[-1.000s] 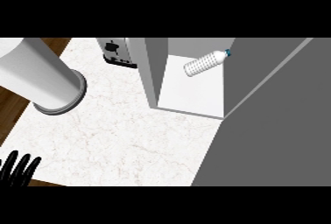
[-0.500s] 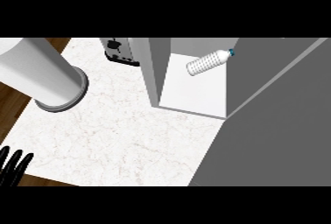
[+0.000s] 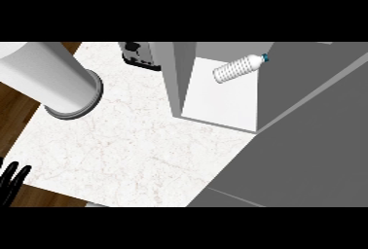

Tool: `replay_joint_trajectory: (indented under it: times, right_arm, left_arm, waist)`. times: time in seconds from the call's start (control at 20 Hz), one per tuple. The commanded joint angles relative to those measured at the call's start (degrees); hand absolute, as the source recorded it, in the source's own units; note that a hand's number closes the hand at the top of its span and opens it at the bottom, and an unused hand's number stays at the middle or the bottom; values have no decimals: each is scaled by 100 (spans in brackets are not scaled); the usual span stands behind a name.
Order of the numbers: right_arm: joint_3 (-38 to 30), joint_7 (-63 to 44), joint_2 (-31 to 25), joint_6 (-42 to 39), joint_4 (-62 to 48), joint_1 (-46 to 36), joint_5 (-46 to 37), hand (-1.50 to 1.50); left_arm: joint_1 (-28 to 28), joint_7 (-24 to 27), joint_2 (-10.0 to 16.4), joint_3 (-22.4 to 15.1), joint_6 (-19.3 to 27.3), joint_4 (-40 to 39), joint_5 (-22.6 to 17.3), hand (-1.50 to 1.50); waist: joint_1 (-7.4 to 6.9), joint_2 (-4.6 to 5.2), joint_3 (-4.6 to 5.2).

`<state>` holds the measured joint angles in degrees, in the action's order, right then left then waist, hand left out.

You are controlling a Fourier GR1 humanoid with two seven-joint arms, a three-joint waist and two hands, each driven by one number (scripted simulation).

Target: Pick up the bottled water, place it into the cabinet and close the cabinet

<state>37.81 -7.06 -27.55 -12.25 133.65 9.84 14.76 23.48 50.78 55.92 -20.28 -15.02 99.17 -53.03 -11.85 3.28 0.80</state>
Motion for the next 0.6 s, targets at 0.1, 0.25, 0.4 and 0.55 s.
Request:
replay_joint_trajectory:
  times: [0.1,0.25,0.4,0.55]
  right_arm:
    - [-216,-701,1064,452,-1100,-986,974,150]
    - [-656,-797,1429,713,-1707,-1577,829,150]
    - [-1209,-932,1615,964,-2162,-2082,827,150]
    - [-1668,-926,1842,1261,-2989,-2746,625,150]
  left_arm:
    - [31,98,34,59,-330,-147,-40,-150]
    - [-35,2,59,182,-315,-115,-228,-150]
    - [118,32,17,183,-281,-151,-217,-150]
    - [142,-25,71,175,-422,-140,-230,-150]
  waist:
    - [-37,-23,-22]
    - [119,-71,-35]
    - [213,-142,-42]
    - [248,-136,-48]
